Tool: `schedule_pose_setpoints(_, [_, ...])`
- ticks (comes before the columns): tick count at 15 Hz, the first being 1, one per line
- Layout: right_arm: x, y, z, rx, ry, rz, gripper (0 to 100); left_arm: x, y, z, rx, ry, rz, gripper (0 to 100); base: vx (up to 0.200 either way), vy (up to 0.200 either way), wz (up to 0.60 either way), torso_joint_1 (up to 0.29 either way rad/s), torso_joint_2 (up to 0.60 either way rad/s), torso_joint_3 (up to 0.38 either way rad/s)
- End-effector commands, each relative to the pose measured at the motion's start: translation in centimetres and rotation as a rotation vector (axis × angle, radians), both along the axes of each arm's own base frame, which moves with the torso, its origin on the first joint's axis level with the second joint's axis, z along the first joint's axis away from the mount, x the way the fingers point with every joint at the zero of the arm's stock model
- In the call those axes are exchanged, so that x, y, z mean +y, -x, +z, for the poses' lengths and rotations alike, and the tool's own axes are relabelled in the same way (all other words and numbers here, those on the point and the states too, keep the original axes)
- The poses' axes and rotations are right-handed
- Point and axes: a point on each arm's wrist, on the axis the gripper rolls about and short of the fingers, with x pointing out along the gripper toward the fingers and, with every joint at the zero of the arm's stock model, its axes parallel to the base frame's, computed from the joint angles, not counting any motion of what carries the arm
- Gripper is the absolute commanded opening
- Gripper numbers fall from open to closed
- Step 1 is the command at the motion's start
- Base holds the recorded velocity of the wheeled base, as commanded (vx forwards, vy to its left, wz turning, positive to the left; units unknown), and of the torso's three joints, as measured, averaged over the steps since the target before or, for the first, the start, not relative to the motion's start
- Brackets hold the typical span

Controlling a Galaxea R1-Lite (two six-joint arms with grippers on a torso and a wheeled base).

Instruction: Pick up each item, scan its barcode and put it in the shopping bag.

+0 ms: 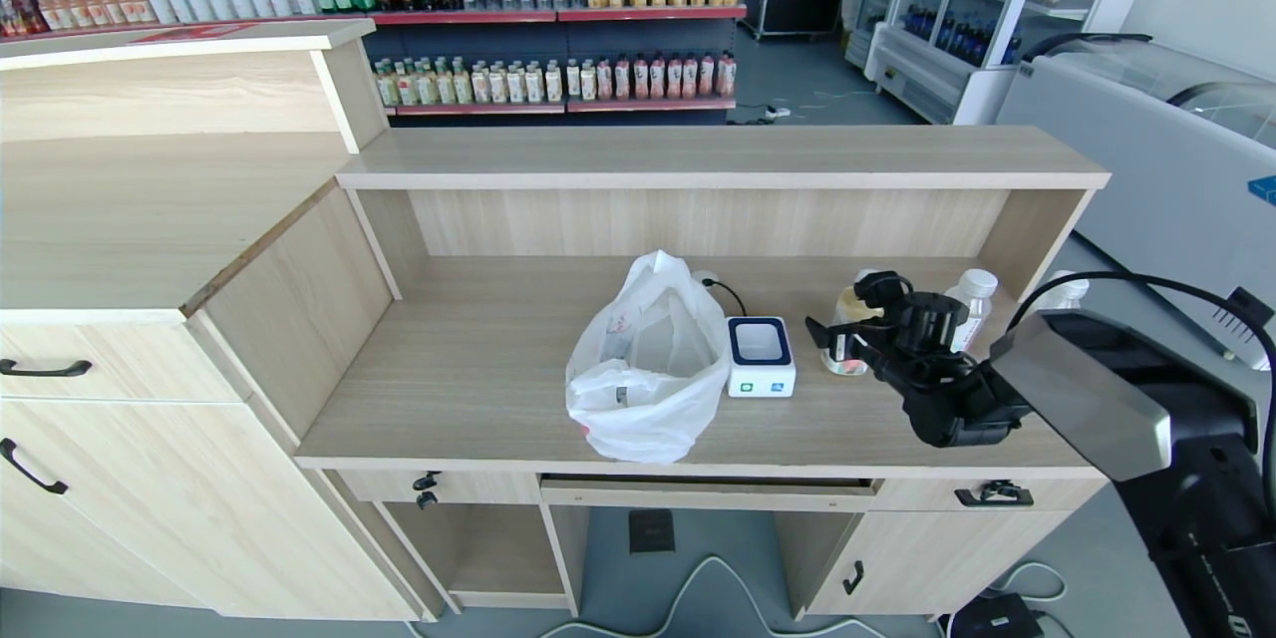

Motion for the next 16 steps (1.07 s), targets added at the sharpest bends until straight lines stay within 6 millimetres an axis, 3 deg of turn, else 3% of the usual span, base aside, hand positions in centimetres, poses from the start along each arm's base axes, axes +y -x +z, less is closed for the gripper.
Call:
schedule_pose_setpoints(1, [0.4,-0.5,-0.2,-0.005,0.0,0.008,100,0.0,0.0,0.0,0.0,0.0,0.0,100,0.0,0.0,0.0,0.0,0.0,0.0])
schedule_pose_setpoints(7, [0.6,-1.1,-0.4,-0.028,0.003,0.054,100,0.0,0.0,0.0,0.0,0.0,0.0,100,0.0,0.0,0.0,0.0,0.0,0.0])
schedule_pose_setpoints(8, [0.6,-1.2,-0.2,-0.035,0.004,0.054,0,0.0,0.0,0.0,0.0,0.0,0.0,100,0.0,0.0,0.0,0.0,0.0,0.0])
schedule_pose_setpoints(16, [-0.7,-1.1,0.9,-0.045,0.069,0.024,0,0.0,0.0,0.0,0.0,0.0,0.0,100,0.0,0.0,0.0,0.0,0.0,0.0])
